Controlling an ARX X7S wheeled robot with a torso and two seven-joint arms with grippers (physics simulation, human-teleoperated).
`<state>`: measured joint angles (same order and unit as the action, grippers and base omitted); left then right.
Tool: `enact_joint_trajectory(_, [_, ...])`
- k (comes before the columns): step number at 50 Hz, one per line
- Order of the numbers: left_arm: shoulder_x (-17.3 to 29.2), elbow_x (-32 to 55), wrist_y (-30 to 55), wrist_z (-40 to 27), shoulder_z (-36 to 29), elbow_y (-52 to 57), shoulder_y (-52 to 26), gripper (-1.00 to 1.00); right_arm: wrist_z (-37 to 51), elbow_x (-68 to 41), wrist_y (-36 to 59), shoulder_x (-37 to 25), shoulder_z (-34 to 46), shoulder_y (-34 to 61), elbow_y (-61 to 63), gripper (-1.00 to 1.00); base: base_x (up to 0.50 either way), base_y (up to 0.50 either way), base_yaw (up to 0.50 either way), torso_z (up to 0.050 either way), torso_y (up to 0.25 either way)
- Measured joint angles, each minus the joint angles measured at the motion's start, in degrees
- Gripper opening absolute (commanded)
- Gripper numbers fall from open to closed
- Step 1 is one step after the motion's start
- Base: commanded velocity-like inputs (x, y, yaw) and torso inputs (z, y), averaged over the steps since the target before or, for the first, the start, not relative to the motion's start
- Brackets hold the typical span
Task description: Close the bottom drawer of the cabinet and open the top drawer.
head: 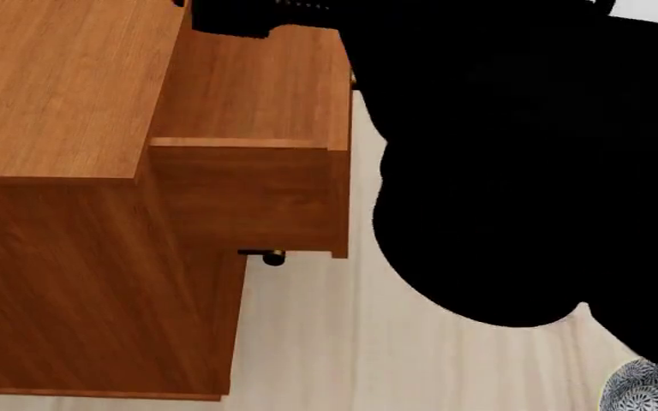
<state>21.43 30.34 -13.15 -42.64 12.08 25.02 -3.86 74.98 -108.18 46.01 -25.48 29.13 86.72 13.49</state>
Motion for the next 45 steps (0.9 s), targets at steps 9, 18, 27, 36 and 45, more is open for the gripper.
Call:
enact_joint_trajectory(9, [-0.14, -0.03, -0.50, 0.21, -0.10, -0.34, 0.16, 1.00, 0.79, 1.24, 2.31, 0.59, 3.52, 1.99, -4.44, 1.00, 0.00, 0.00, 0.00, 0.000, 0.000])
enact_joint_trajectory(18, [-0.19, -0.01, -0.87, 0.33, -0.17, -0.58, 0.21, 1.00, -1.02, 1.21, 3.33, 1.44, 5.69, 1.91, -11.54, 1.00, 0.00, 0.00, 0.00, 0.000, 0.000])
enact_joint_trajectory(27, [-0.07, 0.10, -0.81, 0.19, -0.22, -0.47, 0.19, 1.00, -3.00, 2.47, 4.36, 1.76, 8.27, 0.86, -18.15, 1.00, 0.00, 0.00, 0.00, 0.000, 0.000])
enact_joint_trajectory(36, [-0.14, 0.12, -1.15, 0.29, -0.29, -0.70, 0.31, 1.00, -3.92, 4.24, 4.74, 1.81, 9.86, 1.96, -22.44, 1.00, 0.00, 0.00, 0.00, 0.000, -0.002])
enact_joint_trajectory(45, [-0.03, 0.23, -1.11, 0.14, -0.31, -0.62, 0.31, 1.00, -2.92, 6.72, 6.57, 0.75, 12.20, 3.78, -22.96, 1.00, 0.00, 0.00, 0.00, 0.000, -0.006])
